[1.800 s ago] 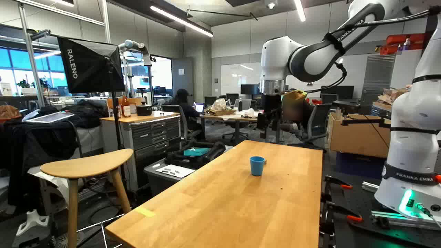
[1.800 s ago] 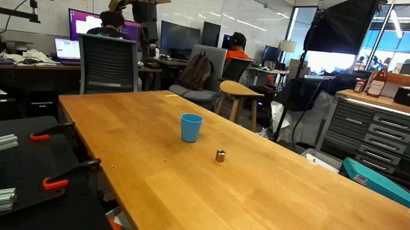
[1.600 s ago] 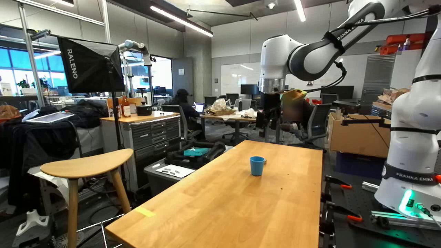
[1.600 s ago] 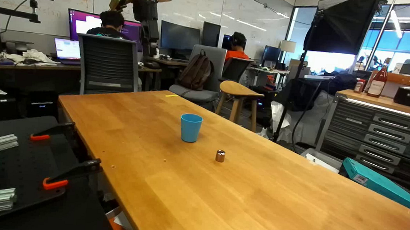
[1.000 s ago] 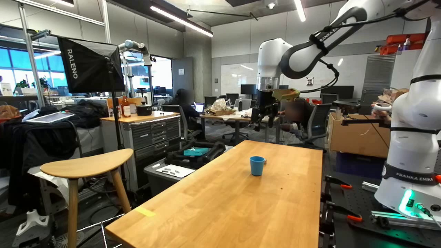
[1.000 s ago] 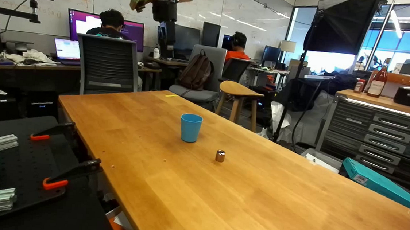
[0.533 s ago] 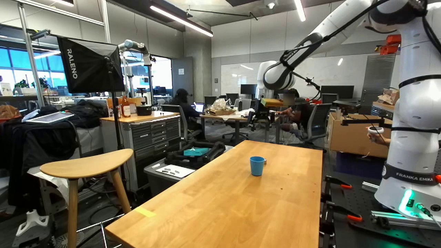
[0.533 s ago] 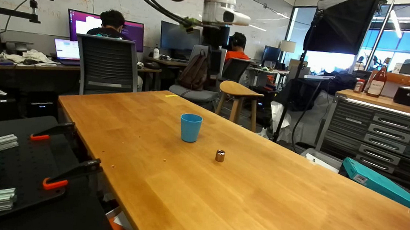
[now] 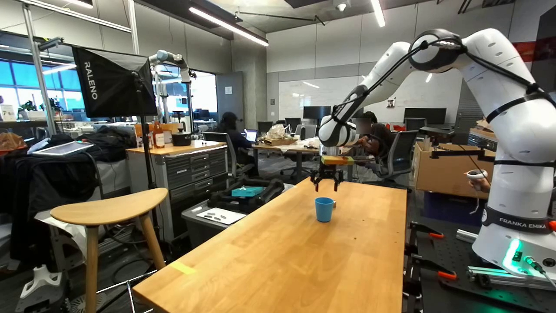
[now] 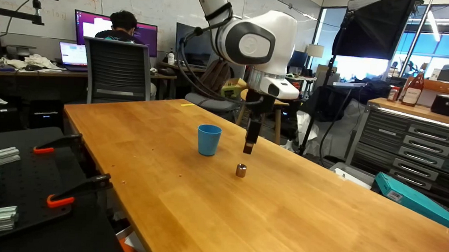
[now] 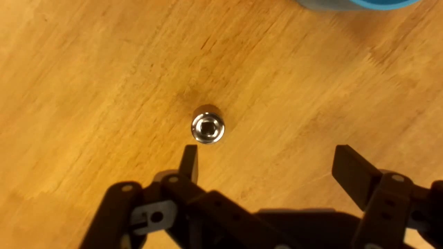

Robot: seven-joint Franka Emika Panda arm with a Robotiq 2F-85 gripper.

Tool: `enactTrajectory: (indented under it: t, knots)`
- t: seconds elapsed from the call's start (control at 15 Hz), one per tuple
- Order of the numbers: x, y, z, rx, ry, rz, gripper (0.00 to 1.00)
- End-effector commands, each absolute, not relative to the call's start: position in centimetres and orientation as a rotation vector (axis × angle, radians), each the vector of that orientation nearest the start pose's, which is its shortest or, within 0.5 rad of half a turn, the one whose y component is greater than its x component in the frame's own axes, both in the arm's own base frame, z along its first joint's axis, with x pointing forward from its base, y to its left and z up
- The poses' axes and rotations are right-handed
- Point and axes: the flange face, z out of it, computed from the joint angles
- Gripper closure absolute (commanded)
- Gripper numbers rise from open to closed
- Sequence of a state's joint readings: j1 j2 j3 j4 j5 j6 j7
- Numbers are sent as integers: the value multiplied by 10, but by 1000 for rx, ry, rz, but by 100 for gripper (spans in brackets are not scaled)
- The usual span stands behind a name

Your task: Put the silver object in the blue cup

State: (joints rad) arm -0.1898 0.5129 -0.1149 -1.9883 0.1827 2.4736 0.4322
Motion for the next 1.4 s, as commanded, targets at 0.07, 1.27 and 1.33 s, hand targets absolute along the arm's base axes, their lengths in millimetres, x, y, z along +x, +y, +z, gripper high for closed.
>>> enactTrajectory:
  t: [0.07,1.27,1.33]
  knots:
    - [590,-186,168,-2767,1360,144,0]
    - [577,-204,140,-2732,1411,127,65]
    - [577,-205,140,-2737,1408,117,74]
